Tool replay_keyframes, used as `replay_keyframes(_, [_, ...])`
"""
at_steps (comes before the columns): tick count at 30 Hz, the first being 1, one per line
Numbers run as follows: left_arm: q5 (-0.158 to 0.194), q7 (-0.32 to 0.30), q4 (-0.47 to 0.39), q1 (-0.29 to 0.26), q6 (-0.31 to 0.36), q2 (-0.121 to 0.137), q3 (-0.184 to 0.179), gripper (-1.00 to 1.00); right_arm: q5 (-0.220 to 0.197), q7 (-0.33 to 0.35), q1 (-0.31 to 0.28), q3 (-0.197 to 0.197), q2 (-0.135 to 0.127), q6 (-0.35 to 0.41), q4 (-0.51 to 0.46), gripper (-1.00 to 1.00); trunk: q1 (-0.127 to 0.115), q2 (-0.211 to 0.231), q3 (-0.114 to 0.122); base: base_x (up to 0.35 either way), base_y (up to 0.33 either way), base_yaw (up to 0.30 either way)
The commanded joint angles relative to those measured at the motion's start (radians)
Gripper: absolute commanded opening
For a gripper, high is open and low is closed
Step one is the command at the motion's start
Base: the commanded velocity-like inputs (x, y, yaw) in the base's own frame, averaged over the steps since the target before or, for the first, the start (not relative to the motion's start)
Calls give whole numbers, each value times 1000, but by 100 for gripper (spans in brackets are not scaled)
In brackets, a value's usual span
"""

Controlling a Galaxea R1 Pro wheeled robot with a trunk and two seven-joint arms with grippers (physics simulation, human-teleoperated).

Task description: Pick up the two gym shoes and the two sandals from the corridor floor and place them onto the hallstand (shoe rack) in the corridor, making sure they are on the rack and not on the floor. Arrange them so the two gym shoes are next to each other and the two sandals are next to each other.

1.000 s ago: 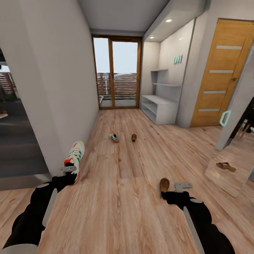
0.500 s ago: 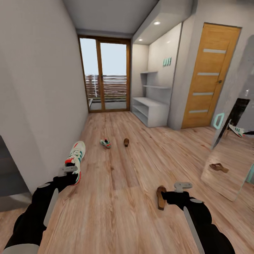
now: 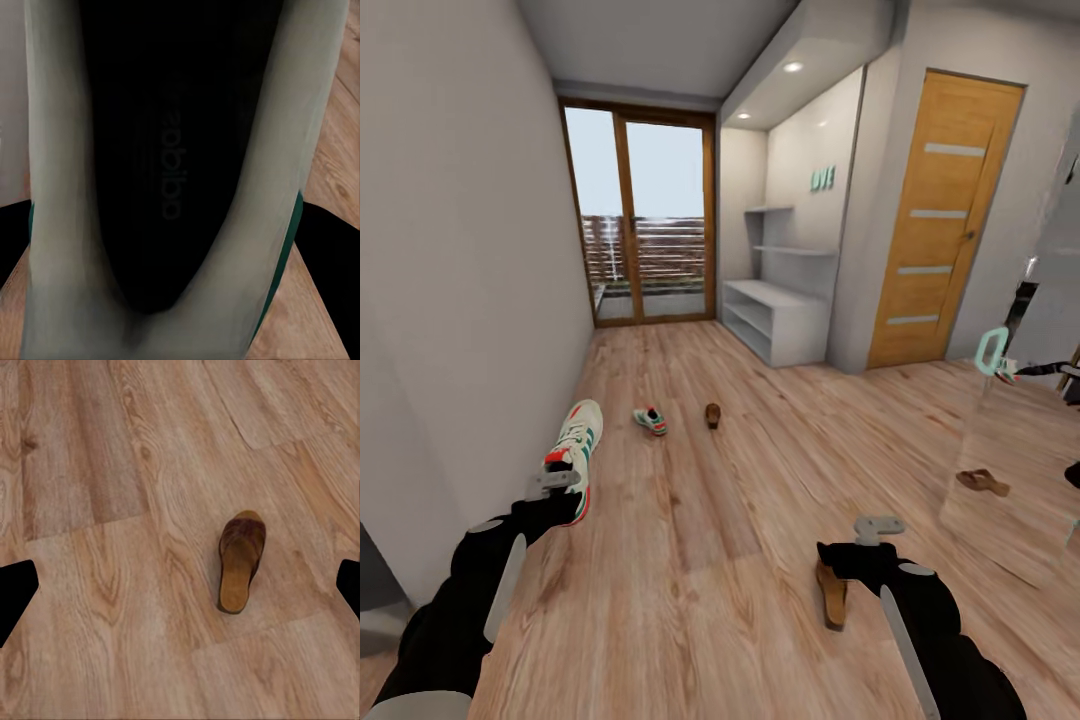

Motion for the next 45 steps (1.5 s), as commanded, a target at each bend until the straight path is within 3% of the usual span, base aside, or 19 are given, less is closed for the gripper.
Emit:
replay_keyframes(1, [2,-4,-1,-1,5,0,1,-100,0,1,-1,0,0,5,-1,100,0,0,-1,283,202,-5])
replay_keyframes(19, [2,-4,-1,-1,5,-1,0,-100,-7,0,-1,-4,0,5,-2,100,0,0,-1,281,84,-2])
replay_keyframes(45, [1,-4,-1,-1,5,-1,0,-100,-8,1,-1,0,0,5,-1,100,0,0,3,52,0,-288])
